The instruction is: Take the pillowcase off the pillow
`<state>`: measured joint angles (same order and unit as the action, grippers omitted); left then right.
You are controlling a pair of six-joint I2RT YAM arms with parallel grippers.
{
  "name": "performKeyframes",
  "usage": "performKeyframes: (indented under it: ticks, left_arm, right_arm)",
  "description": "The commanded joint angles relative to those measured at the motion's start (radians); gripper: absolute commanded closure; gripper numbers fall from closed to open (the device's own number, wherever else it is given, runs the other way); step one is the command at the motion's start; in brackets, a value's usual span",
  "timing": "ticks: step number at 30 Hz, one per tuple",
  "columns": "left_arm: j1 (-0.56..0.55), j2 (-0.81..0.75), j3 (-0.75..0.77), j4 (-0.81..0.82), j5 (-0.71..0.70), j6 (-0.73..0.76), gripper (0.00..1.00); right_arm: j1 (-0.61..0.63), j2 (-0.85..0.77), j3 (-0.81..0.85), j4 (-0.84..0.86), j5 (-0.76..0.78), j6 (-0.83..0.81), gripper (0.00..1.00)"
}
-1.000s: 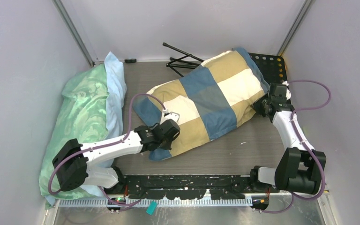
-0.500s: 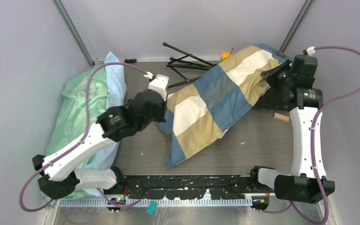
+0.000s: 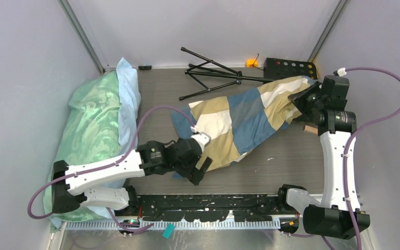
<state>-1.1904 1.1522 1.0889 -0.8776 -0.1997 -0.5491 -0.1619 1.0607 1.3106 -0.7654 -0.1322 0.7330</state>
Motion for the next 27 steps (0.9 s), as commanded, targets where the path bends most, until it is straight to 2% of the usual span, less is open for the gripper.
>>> performKeyframes:
  ticks: [1, 7, 13, 14, 15, 18, 19, 22, 27]
  left_arm:
    - [-0.063, 0.022, -0.017, 0.047, 0.012, -0.003, 0.00]
    - [-0.112, 0.095, -0.183, 0.202, -0.187, 0.058, 0.00]
    - [-0.119, 0.217, -0.215, 0.242, -0.535, 0.022, 0.00]
    - [-0.118, 0.234, -0.205, 0.259, -0.549, 0.039, 0.04]
    - [-0.118, 0.246, -0.186, 0.274, -0.548, 0.059, 0.18]
    - [-0.118, 0.245, -0.117, 0.279, -0.532, 0.090, 0.96]
    - [-0.119, 0.231, -0.097, 0.267, -0.532, 0.103, 1.00]
    - [-0.118, 0.166, -0.006, 0.198, -0.546, 0.164, 1.00]
    - [-0.107, 0.043, 0.292, 0.002, -0.556, 0.257, 1.00]
  right_arm:
    - [-0.001, -0.024, -0.017, 0.092, -0.032, 0.025, 1.00]
    - [-0.001, -0.034, -0.017, 0.100, -0.041, 0.029, 1.00]
    - [-0.001, -0.052, -0.019, 0.100, -0.042, 0.026, 1.00]
    - [-0.001, -0.053, -0.022, 0.100, -0.040, 0.027, 1.00]
    - [-0.001, -0.053, -0.024, 0.100, -0.038, 0.028, 1.00]
    - [-0.001, -0.047, -0.016, 0.096, -0.036, 0.021, 1.00]
    - [-0.001, -0.044, -0.006, 0.089, -0.028, 0.014, 1.00]
    - [0.000, -0.027, 0.057, 0.064, 0.005, -0.004, 1.00]
    - [-0.001, 0.042, 0.274, -0.031, 0.007, -0.031, 1.00]
